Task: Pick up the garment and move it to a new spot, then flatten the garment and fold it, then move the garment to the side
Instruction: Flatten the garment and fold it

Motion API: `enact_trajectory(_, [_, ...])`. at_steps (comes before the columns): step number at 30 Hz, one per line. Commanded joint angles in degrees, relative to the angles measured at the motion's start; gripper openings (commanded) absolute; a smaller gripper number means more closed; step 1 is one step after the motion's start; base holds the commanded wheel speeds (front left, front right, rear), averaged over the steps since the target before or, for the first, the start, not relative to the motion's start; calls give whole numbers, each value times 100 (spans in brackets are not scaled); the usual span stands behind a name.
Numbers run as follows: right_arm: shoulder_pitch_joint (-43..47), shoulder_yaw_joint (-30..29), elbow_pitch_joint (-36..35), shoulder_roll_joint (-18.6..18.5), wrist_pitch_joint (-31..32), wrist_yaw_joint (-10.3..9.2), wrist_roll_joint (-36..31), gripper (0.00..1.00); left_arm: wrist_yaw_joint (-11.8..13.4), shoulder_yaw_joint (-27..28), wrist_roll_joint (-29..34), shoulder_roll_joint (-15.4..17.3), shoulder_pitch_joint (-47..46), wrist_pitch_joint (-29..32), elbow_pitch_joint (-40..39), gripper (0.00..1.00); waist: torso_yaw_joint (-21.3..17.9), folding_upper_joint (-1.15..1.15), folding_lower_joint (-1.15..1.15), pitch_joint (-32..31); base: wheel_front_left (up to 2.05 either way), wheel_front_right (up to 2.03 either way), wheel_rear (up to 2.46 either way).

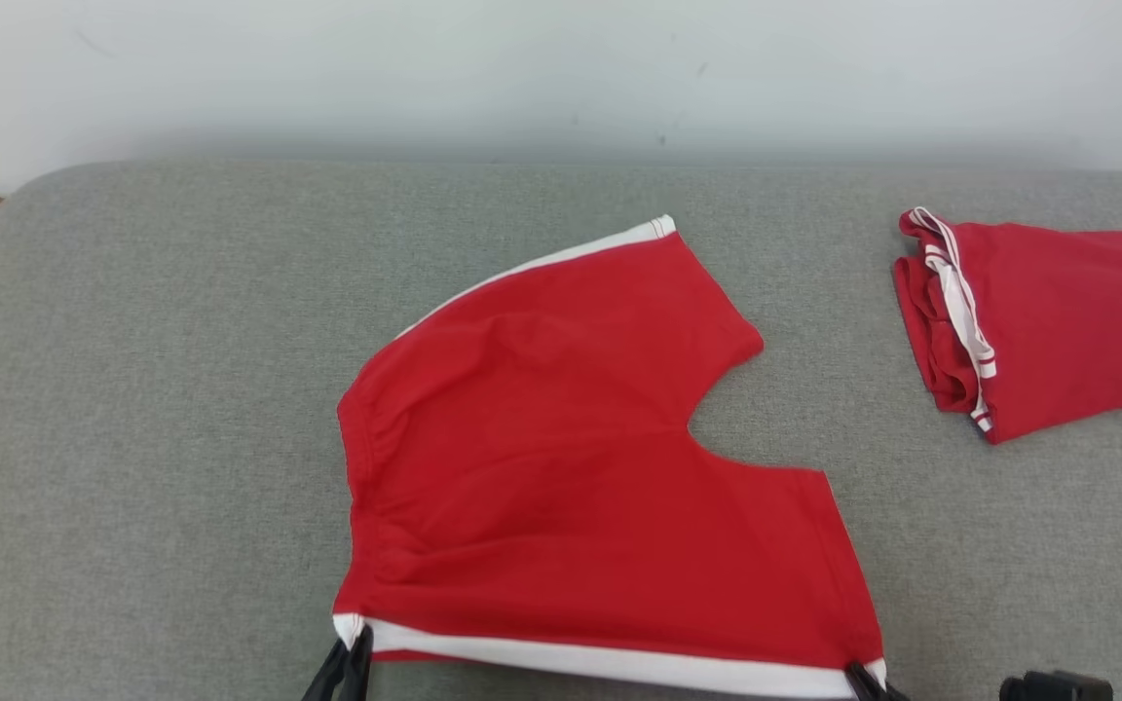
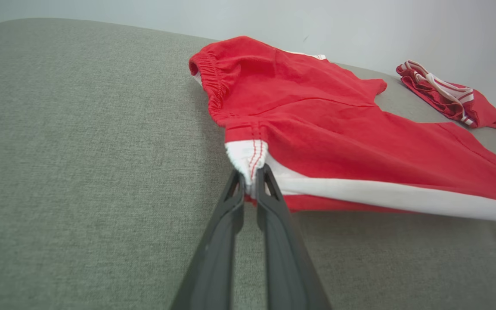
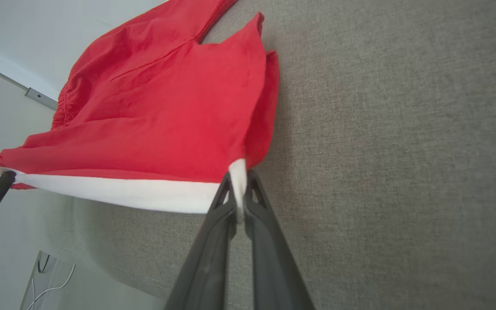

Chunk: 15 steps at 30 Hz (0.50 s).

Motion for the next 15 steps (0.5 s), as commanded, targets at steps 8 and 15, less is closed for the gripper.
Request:
enact_trajectory(8, [823, -459, -658, 364, 578, -6, -387, 0, -81, 231, 180, 71, 424, -25, -19, 0, 64, 1, 1, -43, 0, 0, 0])
enact_trajectory(15, [435, -608, -959, 577, 584, -5, -576, 0, -183, 412, 413, -51, 339, -25, -218, 0, -21, 1, 1, -41, 0, 0, 0])
